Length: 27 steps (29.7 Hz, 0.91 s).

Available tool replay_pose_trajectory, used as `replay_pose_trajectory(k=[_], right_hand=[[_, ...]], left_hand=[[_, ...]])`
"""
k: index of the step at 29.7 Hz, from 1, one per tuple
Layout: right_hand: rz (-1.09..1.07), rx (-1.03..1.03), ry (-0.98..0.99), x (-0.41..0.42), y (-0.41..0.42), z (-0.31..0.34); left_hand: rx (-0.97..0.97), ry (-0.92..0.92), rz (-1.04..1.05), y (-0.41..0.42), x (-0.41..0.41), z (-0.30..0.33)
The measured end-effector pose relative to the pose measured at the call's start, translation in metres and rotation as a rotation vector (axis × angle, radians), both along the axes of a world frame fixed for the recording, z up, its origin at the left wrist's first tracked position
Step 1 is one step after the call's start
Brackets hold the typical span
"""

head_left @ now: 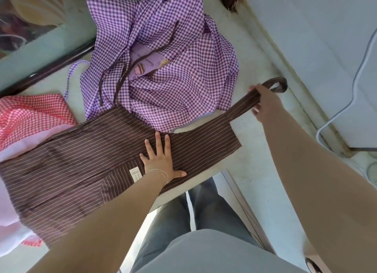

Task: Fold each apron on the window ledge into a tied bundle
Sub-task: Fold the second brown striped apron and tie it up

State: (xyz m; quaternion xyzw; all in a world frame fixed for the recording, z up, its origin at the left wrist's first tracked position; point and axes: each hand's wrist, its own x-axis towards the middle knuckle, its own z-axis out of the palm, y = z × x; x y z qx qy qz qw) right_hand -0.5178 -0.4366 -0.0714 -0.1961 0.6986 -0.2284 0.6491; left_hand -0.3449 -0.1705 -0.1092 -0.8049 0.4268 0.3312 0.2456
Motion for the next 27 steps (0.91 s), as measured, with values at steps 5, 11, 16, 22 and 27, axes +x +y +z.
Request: replay_pose_trajectory(k=[5, 11, 16, 22, 27], right_hand=[[-0.322, -0.242, -0.392, -0.006, -0.019, 0.035], [0.219, -0.587, 0.027, 0.046, 0.083, 0.057], [1.255, -0.824, 0.239, 0.072, 0.186, 0.007], [1.658, -0.946, 0.440, 0.054, 0.184, -0.033], [1.538, -1.288, 0.655, 0.022, 0.146, -0.046]], left_hand=[[-0.071, 0.021, 0.013, 0.006, -0.001, 0.000], [-0.408, 0.147, 0.235, 0.020, 0.011, 0.004], [-0.795, 0.209, 0.728, 0.038, 0.013, 0.012], [-0.837, 0.059, 0.546, 0.050, 0.006, 0.012], [-0.735, 0.046, -0.387, 0.050, -0.010, -0.006]])
